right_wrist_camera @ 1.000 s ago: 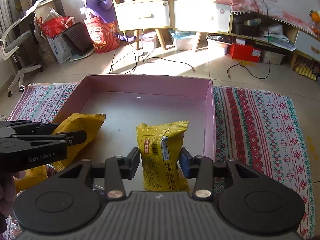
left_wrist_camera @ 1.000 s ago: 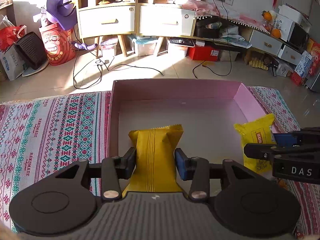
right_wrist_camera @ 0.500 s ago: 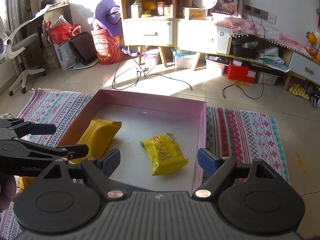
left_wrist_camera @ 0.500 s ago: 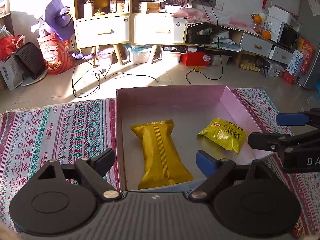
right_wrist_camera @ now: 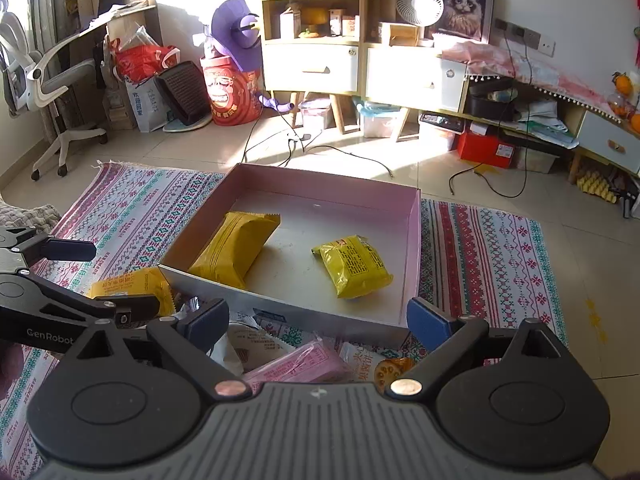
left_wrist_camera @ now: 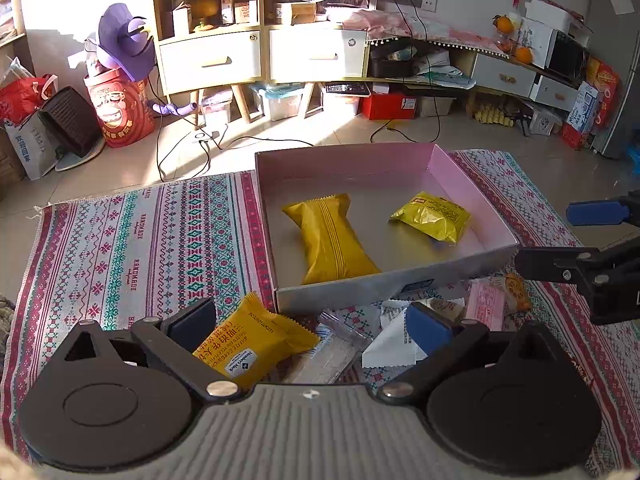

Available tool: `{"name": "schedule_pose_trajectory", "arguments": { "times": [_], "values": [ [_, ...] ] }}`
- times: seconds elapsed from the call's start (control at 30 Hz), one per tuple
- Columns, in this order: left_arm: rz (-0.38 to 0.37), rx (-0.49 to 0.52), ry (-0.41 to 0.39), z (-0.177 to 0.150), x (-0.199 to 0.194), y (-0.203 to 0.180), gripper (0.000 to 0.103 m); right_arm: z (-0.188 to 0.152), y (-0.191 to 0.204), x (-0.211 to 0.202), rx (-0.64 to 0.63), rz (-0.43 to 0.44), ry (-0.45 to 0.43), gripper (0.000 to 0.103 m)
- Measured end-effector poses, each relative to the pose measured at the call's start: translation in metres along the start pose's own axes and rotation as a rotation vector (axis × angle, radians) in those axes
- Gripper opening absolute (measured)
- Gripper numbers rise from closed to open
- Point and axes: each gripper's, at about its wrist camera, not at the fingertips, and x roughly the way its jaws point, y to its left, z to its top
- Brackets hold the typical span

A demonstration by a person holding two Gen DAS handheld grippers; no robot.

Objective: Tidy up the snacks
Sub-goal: 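Move both tools back over the remaining snacks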

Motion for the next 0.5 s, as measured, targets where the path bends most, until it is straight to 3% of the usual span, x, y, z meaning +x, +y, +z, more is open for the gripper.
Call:
{"name": "schedule_pose_trajectory", "arguments": {
  "times": [0.5],
  "values": [
    [-0.027,0.013,0.037,-0.046,-0.021,0.012,0.103,-0.041,0.019,-0.012,-0.038,0.059,0.038,0.098]
  ]
}}
